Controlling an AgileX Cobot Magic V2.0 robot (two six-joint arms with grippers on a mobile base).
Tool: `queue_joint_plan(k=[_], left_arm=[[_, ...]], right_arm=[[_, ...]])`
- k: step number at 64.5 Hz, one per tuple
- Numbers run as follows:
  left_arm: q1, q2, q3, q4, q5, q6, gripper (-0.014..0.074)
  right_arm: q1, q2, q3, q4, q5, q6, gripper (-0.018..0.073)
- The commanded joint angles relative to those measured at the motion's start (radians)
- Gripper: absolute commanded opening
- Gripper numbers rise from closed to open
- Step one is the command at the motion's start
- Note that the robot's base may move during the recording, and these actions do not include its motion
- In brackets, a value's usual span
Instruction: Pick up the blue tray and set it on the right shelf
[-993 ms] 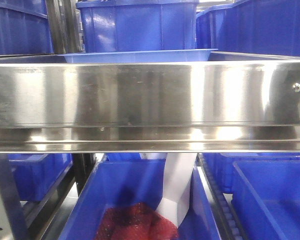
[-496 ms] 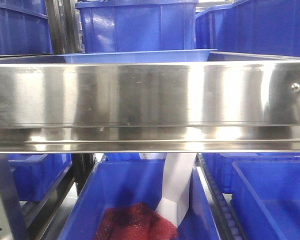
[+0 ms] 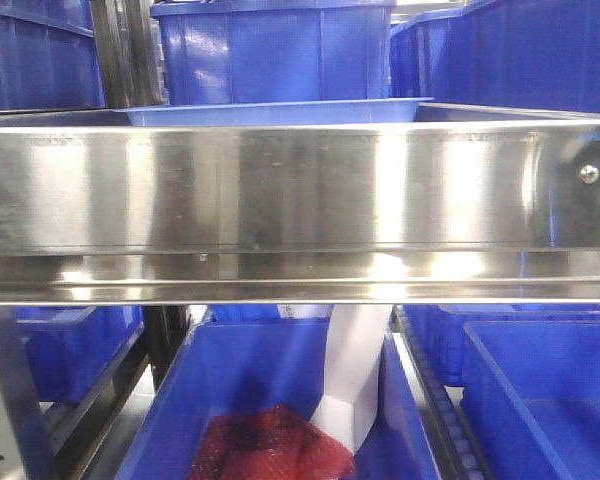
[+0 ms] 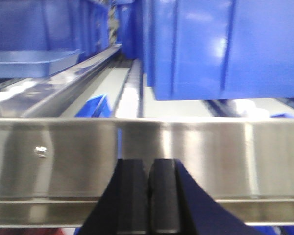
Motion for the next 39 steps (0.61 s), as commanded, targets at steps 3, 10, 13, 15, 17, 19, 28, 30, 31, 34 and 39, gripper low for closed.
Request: queue_joint_plan(k=[3, 10, 13, 15, 17, 19, 28, 30, 31, 34, 39], left_arm=[[-0.008, -0.015, 0.032, -0.001, -0.092, 0.002, -0.0048], [-0.008, -0.013, 0.032, -0.001, -0.092, 0.002, -0.0048], [-0.008, -0.013, 0.032, -0.001, -0.092, 0.002, -0.0048], [-0.008, -0.013, 0.032, -0.001, -0.092, 0.002, -0.0048], [-0.008, -0.013, 0.032, -0.001, -0.092, 0.002, -0.0048], [-0.008, -0.013, 0.032, -0.001, -0.092, 0.002, -0.0048], [-0.008, -0.013, 0.032, -0.001, -0.092, 0.002, -0.0048], [-0.008, -0.013, 0.032, -0.001, -0.092, 0.002, -0.0048], [-0.008, -0.013, 0.032, -0.001, -0.092, 0.002, -0.0048], [-0.008, -0.013, 0.032, -0.001, -0.092, 0.002, -0.0048], [-0.008, -0.013, 0.032, -0.001, -0.092, 0.002, -0.0048]], right_arm=[[-0.02, -0.037, -0.008, 0.0, -0.102, -0.011, 0.0056], [-0.02, -0.037, -0.008, 0.0, -0.092, -0.011, 0.0056], [-0.02, -0.037, -0.008, 0.0, -0.094, -0.011, 0.0056], [-0.02, -0.037, -0.008, 0.0, -0.094, -0.011, 0.0056], [-0.02, -0.037, -0.008, 0.0, -0.093, -0.011, 0.0056], [-0.02, -0.037, -0.008, 0.0, -0.093, -0.011, 0.0056], [-0.02, -0.037, -0.008, 0.0, -0.093, -0.011, 0.0056], [-0.02, -0.037, -0.008, 0.0, -0.093, -0.011, 0.0056], [-0.02, -0.037, -0.008, 0.0, -0.093, -0.011, 0.0056], [-0.02, -0.037, -0.008, 0.0, -0.093, -0.011, 0.0056], [-0.02, -0.037, -0.008, 0.0, -0.093, -0.011, 0.0056]])
